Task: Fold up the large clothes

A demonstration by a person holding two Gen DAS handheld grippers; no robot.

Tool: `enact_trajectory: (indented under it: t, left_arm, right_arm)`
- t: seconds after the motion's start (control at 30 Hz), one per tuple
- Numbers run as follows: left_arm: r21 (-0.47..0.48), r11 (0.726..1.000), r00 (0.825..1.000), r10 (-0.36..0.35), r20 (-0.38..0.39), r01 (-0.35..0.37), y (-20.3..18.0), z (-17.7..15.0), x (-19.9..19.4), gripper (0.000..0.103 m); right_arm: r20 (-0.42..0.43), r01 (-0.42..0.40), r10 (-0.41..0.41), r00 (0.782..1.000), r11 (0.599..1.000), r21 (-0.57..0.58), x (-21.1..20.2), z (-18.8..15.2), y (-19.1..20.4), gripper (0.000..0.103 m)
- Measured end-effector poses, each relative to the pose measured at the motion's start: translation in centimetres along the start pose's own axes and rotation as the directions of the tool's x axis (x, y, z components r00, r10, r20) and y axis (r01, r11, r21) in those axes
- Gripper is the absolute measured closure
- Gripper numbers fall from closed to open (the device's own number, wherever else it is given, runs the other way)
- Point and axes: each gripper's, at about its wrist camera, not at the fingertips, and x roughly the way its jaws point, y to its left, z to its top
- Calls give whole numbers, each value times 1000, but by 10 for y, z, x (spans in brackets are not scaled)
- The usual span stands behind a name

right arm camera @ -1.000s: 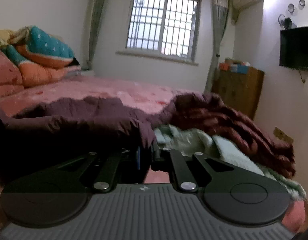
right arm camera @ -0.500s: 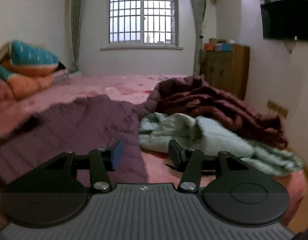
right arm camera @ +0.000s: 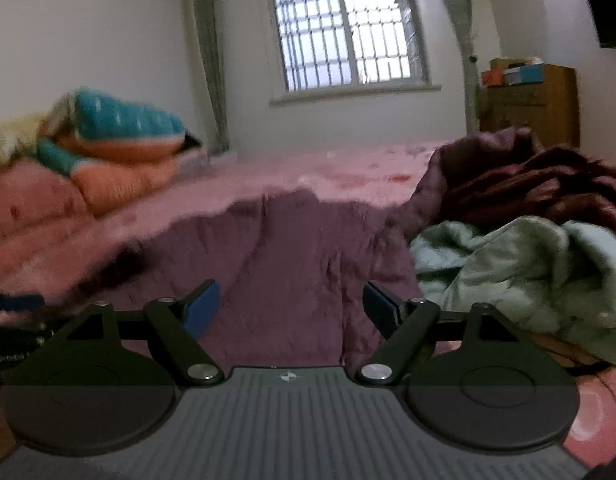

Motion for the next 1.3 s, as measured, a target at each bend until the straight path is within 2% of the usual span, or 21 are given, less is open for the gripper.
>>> enact_trajectory:
  t: [0.1,0.2,0.3,0.47,0.77,1.07,1.2,1.3]
  left_arm:
    - [49,998,998,45,-32,-43,-4,-8,23,36]
    - [56,992,990,118,-76,-114,4,-18,44,36]
    - [15,987,981,163,-104,-163,20,-25,55,35]
    - [-23,977,971,210,-113,-214,34,-33,66,32]
    - [-66,970,968,226,-106,-234,40,-45,86,28]
    - [-44,967,961,242,-135,-250,36,-39,84,28]
    - [-75,969,959,221,-178,-237,38,-26,76,28]
    - [-132,967,965,194,-177,-219,39,-15,60,28]
  right_arm:
    - [-70,57,-60,996,997,-41,39,-10,6,4]
    - [-146,69,-75,986,996,-48,71,-21,10,3]
    - [-208,51,-51,977,999,-4,96,-31,11,2]
    - [-221,14,-18,975,1000,-19,126,-38,29,0]
    - [-243,0,-3,970,1000,-11,155,-39,45,0]
    - [-318,14,-37,947,997,-73,162,-37,55,0]
    - [-356,-10,3,935,1000,-17,168,-24,42,0]
    - [-349,-29,55,936,996,79,167,-12,25,0]
